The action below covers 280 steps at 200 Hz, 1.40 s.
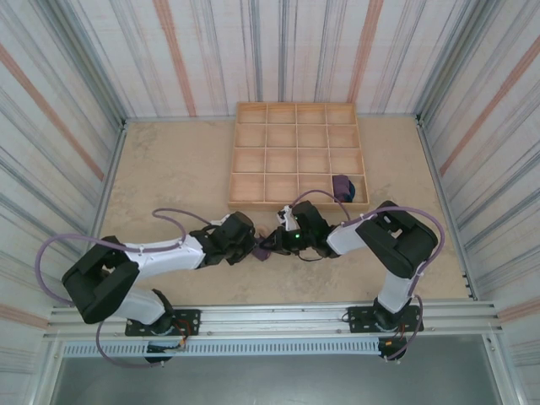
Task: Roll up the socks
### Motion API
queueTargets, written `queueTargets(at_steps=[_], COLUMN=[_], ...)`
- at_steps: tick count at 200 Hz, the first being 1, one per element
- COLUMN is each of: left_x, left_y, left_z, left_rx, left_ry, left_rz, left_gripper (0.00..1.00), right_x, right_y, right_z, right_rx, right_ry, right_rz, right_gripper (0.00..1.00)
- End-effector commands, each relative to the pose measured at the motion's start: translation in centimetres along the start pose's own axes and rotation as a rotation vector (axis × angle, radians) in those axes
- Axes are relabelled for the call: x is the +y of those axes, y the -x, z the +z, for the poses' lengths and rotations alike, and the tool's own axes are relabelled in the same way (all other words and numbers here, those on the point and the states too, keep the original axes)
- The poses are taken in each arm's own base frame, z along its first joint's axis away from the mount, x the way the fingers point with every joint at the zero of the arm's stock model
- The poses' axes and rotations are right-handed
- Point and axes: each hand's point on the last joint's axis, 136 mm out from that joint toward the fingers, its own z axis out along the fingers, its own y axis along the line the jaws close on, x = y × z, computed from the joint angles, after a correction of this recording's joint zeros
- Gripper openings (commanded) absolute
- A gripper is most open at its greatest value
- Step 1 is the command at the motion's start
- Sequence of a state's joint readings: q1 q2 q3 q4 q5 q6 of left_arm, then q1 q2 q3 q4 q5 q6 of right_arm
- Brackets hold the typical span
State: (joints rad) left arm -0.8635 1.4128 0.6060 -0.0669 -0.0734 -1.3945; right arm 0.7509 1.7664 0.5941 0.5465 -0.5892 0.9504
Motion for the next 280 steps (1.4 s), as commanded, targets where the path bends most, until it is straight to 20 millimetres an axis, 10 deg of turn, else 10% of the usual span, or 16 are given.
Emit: queueTargets(at_steps=[1,119,198,280], left_x=[4.0,1.8,2.0,1.2], left_y=[-0.7,-1.3,-1.2,-0.9], left_z=[0.5,0.2,0.1,0.1], left_rx=[0.055,0.260,0.261,0.229], left_ry=[0.176,0.261,0.289,0.200], left_rz=[-0.002,0.070,0.075,0.048], left_gripper=[0.09,0.00,0.00,0.00], right_x=[-7.0,0.8,2.9,-1.6], right_y=[-3.5,-2.1,0.0,-1.4], right_z=[-1.7,-5.1,-2.8,-0.8], right_rx=[0.070,-0.123,-0.262,-0.157], right_ry=[-0.287,-0.512,-0.579,-0.580], right_rz=[0.069,-0.783,-0.962,-0.810], right_gripper=[0.29,0.72,0.72,0.53])
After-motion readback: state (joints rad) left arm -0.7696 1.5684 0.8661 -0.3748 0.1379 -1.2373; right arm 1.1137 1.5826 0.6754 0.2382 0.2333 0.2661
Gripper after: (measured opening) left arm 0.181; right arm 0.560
